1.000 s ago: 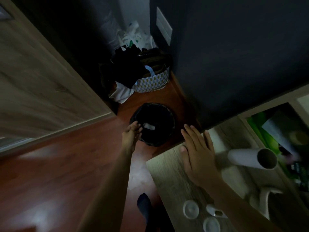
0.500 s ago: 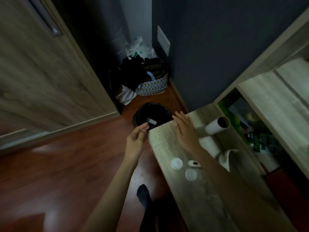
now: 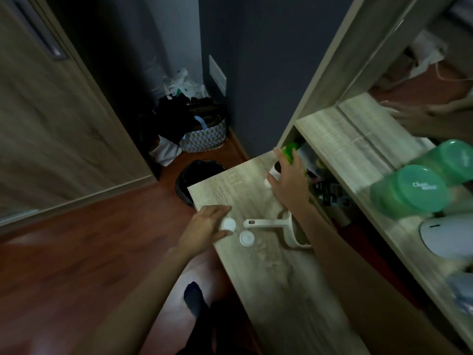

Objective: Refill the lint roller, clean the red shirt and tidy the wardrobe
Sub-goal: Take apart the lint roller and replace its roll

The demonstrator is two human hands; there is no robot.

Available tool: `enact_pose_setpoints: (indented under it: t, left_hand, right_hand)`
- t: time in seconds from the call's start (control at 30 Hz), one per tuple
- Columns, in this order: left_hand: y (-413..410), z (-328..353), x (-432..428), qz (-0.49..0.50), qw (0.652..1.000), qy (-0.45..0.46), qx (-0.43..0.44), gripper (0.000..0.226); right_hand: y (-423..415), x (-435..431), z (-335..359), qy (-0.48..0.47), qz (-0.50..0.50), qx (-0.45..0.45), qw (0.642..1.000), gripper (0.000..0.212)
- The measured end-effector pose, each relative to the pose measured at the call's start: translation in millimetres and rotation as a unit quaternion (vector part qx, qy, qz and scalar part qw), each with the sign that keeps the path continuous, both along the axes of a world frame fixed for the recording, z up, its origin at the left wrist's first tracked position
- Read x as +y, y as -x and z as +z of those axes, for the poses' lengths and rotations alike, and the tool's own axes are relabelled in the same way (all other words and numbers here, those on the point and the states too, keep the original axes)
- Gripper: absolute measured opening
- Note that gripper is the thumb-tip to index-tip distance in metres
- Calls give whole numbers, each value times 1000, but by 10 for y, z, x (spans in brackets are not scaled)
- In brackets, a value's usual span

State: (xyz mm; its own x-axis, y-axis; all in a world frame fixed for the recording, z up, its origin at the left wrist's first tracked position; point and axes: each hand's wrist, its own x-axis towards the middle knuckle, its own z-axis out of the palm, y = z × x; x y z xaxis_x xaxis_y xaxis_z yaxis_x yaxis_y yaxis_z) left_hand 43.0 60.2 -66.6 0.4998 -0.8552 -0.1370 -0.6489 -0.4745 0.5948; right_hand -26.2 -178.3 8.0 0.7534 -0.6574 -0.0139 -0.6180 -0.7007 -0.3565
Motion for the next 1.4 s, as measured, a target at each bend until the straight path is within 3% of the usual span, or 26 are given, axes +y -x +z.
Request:
enact_pose_setpoints:
  t: [0.17, 0.37, 0.6, 0.67, 0.77, 0.8, 0.97, 1.3, 1.4]
  left_hand:
    - [93, 45, -76, -6, 996, -30, -85, 53]
    - [73, 136, -181, 48, 998, -42, -12, 45]
    - [116, 332, -229, 178, 981, -18, 71, 26]
    - [131, 394, -259, 285, 946, 39, 149, 25]
    - [172, 596, -340, 396, 822, 184, 365, 21]
    - [168, 638, -364, 405, 796, 209, 398, 20]
    - [142, 738, -444, 392, 792, 228, 408, 16]
    - [222, 890, -414, 327, 802, 238, 439, 32]
    - [245, 915, -396, 332, 794, 256, 440, 33]
  right_hand:
    - [36, -6, 29, -42, 12, 2, 999, 48]
    - [101, 24, 43, -119, -20, -71, 990, 39]
    - [235, 193, 127, -210, -89, -243, 943, 37]
    - [306, 299, 171, -232, -110, -273, 927, 37]
    - [419, 489, 256, -303, -126, -313, 891, 34]
    - [449, 557, 285, -326, -126, -319, 881, 34]
    - [536, 857, 369, -408, -118, -339, 839, 30]
    - [556, 983, 285, -391, -133, -368, 833, 31]
    - [560, 1015, 312, -411, -137, -386, 814, 30]
